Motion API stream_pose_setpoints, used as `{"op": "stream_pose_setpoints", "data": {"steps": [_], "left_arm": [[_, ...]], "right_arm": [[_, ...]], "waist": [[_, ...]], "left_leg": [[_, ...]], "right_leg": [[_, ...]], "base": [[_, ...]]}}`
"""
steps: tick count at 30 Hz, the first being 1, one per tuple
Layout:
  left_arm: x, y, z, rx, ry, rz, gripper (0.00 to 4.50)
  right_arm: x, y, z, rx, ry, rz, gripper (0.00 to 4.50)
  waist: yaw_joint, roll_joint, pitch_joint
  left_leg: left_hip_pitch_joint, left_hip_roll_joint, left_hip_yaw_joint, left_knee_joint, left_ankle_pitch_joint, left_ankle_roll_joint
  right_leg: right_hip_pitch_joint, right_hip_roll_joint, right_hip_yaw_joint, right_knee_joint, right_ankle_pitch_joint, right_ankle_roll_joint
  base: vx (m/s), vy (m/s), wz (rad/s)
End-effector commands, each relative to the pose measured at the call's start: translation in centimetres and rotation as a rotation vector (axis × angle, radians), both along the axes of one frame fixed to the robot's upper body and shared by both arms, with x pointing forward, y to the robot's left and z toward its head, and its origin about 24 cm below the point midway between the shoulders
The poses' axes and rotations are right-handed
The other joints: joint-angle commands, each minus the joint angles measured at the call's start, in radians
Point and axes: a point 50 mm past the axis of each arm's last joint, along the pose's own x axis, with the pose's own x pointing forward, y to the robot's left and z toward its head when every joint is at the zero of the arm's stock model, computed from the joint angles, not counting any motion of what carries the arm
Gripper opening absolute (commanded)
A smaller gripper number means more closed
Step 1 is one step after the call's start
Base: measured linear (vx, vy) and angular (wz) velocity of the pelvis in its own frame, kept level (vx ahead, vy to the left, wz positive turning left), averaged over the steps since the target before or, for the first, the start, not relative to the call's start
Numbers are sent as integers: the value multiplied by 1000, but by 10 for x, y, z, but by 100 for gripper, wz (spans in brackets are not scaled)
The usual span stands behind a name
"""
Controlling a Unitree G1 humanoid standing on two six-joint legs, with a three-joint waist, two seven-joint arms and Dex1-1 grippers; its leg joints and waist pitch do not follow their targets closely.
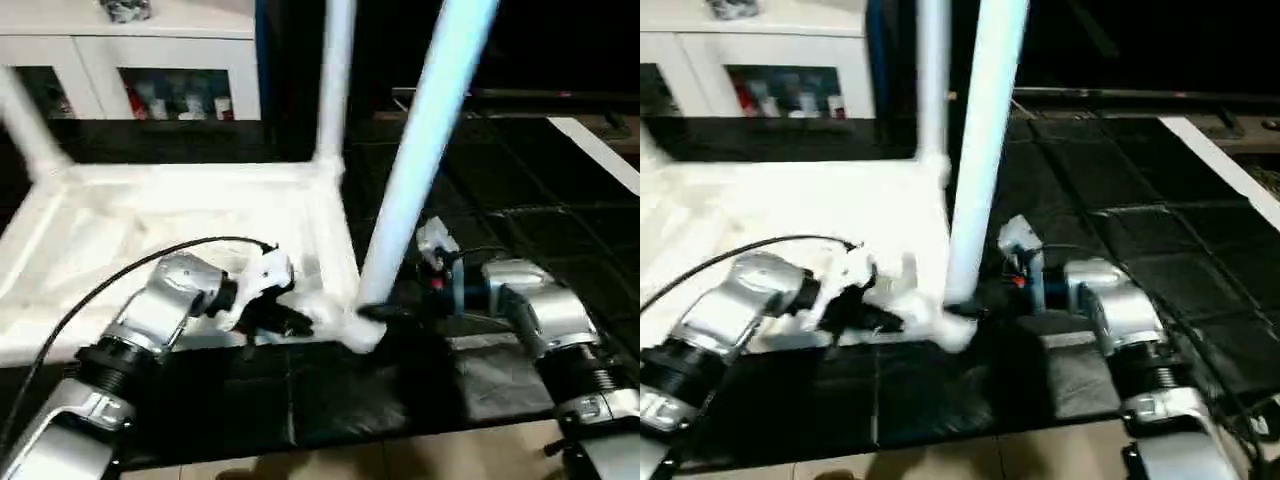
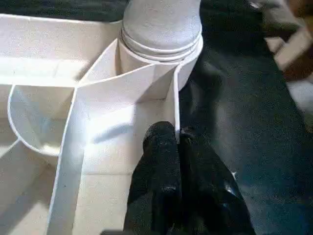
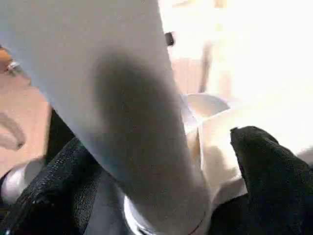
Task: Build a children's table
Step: Rotate leg to tighten
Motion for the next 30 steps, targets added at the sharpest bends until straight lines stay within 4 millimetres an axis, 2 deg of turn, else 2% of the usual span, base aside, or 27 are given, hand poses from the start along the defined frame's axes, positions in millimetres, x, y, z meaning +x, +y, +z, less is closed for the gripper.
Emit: {"op": "stream_pose_setpoints", "data": {"steps": [1, 3, 5, 12, 13, 17, 20, 23, 24, 25, 27, 30], "left_arm": [[-3, -14, 6, 6, -13, -125, 0], [-4, -14, 5, 16, -17, -148, 0], [-5, -14, 4, 20, -16, -160, 0], [-6, -13, 4, 17, -14, -187, 0], [-6, -13, 4, 17, -14, -187, 0], [-6, -13, 4, 15, -19, -188, 0], [-5, -13, 3, 12, -26, -177, 0], [-5, -13, 3, 11, -32, -167, 0], [-4, -13, 3, 8, -34, -157, 0], [-3, -13, 3, 4, -35, -150, 0], [-3, -14, 3, -3, -35, -135, 0], [5, -19, 4, -47, -46, -19, 0]], "right_arm": [[2, 0, 5, -37, -33, 41, 387], [0, 2, 3, -52, -37, 82, 385], [-2, 3, 1, -60, -39, 99, 351], [-9, 7, -5, -62, -21, 170, 300], [-10, 7, -5, -62, -21, 171, 278], [-10, 7, -6, -61, -20, 182, 260], [-11, 7, -6, -57, -14, 190, 229], [-11, 7, -7, -56, -11, 193, 219], [-11, 7, -7, -54, -9, 195, 217], [-12, 8, -7, -53, -7, 197, 217], [-12, 8, -7, -47, -2, 196, 215], [-15, 12, -10, -13, 25, 161, 214]], "waist": [[-8, 12, -65], [-6, 13, -65], [-7, 9, -67], [-7, 9, -68], [-7, 9, -68], [-6, 8, -67], [-6, 5, -66], [-6, 6, -64], [-6, 5, -65], [-5, 9, -65], [-6, 7, -65], [-3, 7, -65]], "left_leg": [[7, 16, 8, -68, -195, 24], [4, 16, 5, -70, -200, 19], [5, 16, 6, -69, -191, 17], [2, 16, 5, -67, -173, 25], [2, 15, 6, -67, -172, 27], [2, 15, 6, -67, -177, 25], [2, 15, 6, -68, -183, 23], [3, 15, 5, -70, -200, 21], [4, 16, 5, -69, -197, 20], [4, 16, 4, -70, -198, 18], [3, 16, 5, -69, -194, 20], [5, 15, 6, -68, -191, 21]], "right_leg": [[60, -52, 52, -66, -196, -218], [61, -54, 51, -68, -216, -209], [61, -53, 52, -67, -209, -205], [63, -51, 51, -62, -186, -209], [63, -51, 51, -62, -183, -210], [63, -52, 52, -64, -198, -207], [63, -52, 52, -66, -229, -197], [62, -53, 51, -72, -272, -184], [62, -54, 51, -72, -274, -182], [61, -54, 51, -72, -272, -183], [62, -53, 51, -71, -263, -183], [60, -52, 52, -72, -260, -184]], "base": [[0, 0, 0], [0, 0, 0], [0, 0, 0], [0, 0, 0], [0, 0, 0], [0, 0, 0], [0, 0, 0], [0, 0, 0], [0, 0, 0], [0, 0, 0], [0, 0, 0], [0, 0, 0]]}}
